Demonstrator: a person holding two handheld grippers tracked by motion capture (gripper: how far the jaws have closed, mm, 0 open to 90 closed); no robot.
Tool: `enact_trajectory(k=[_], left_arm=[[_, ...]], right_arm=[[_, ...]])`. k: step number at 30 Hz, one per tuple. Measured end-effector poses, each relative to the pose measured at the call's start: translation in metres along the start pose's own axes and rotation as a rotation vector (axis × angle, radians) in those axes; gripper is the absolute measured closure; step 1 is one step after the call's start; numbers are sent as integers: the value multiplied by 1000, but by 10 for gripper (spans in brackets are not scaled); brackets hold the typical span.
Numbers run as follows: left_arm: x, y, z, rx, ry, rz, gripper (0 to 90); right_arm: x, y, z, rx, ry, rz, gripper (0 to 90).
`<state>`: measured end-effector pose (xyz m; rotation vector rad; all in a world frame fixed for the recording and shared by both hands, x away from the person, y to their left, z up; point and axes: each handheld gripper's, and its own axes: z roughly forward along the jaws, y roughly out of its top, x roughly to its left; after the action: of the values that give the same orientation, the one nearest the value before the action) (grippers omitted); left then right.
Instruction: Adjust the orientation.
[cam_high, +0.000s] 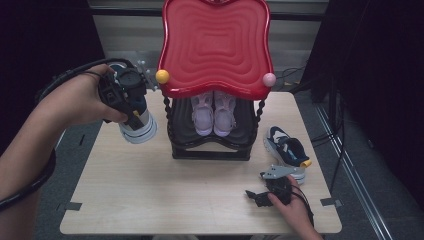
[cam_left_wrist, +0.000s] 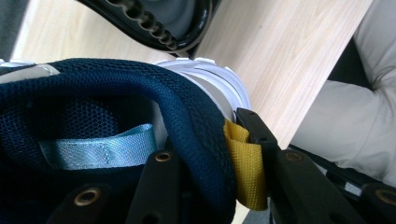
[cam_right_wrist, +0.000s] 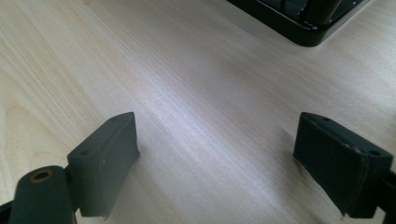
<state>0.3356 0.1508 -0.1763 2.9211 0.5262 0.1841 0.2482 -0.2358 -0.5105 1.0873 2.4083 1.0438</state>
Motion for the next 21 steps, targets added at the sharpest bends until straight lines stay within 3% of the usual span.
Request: enact_trajectory(k=[7,15,21], left_arm=[[0,6,-12,-13,31,6,713],[0,16,-37,-24,71,28,712],[-1,23,-54,-32,124,37,712]], right_arm=[[0,0,0,1,-1,0,130],[0,0,0,0,0,0,130],[0,0,0,-2,-1,0,130]])
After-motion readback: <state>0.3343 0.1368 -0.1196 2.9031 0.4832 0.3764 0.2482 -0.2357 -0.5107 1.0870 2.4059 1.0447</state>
